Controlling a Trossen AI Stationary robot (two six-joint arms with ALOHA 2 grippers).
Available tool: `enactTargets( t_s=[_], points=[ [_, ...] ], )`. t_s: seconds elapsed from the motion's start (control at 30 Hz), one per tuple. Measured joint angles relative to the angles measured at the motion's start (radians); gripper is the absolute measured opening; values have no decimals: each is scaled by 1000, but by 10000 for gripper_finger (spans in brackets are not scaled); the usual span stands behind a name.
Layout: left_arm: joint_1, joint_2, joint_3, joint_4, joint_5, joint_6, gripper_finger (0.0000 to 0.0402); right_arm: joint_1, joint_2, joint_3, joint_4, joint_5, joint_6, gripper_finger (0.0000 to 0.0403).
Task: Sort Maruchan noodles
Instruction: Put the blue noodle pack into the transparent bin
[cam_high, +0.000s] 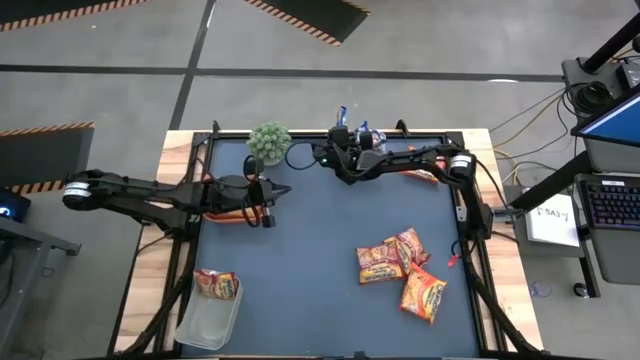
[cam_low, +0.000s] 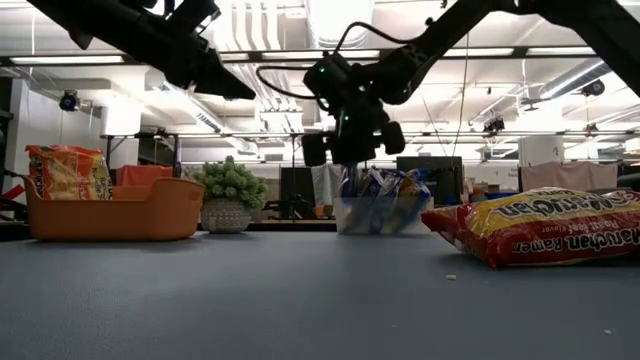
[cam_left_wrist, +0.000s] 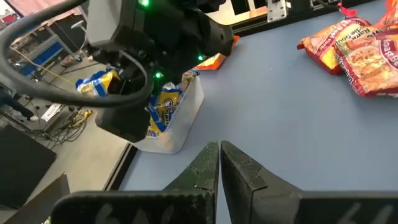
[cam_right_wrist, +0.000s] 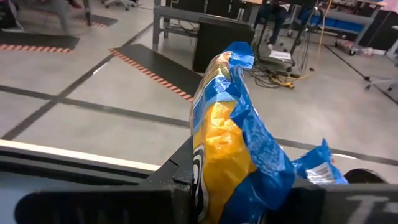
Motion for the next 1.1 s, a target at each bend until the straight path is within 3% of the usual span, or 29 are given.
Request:
enactTargets(
  t_s=[0.77,1.1],
  points=[
    [0,0,-9,3,0,17,0,25,92,14,-36,-70,21,58],
    [0,0,-9,3,1,17,0,27,9,14,-101,-118,21,144]
  ],
)
